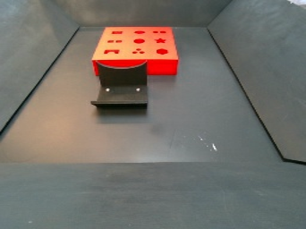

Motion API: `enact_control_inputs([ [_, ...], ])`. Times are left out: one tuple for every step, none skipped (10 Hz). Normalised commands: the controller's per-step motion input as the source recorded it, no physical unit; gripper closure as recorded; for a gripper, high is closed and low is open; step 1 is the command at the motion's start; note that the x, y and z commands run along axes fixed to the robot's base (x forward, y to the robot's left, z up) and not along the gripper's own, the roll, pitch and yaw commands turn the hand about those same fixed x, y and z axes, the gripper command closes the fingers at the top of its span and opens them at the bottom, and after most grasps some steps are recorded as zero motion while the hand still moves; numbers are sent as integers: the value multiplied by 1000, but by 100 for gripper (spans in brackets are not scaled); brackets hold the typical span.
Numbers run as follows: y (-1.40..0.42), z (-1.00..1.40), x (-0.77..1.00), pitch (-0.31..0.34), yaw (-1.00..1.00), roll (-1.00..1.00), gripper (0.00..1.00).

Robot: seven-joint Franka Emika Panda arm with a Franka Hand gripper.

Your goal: Insert the hexagon object.

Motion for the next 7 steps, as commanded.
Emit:
enact_control_inputs([
  [183, -100, 117, 0, 0, 0, 100],
  [554, -194, 200, -10, -69, 0, 100],
  [760, -260, 131, -27, -114, 0, 100],
  [734, -271, 131, -27, -106, 0, 100],
  [669, -254, 180, -13, -54, -37, 100],
  [623, -300, 166, -16, -69, 0, 100],
  [543, -337, 206, -21, -69, 0, 100],
])
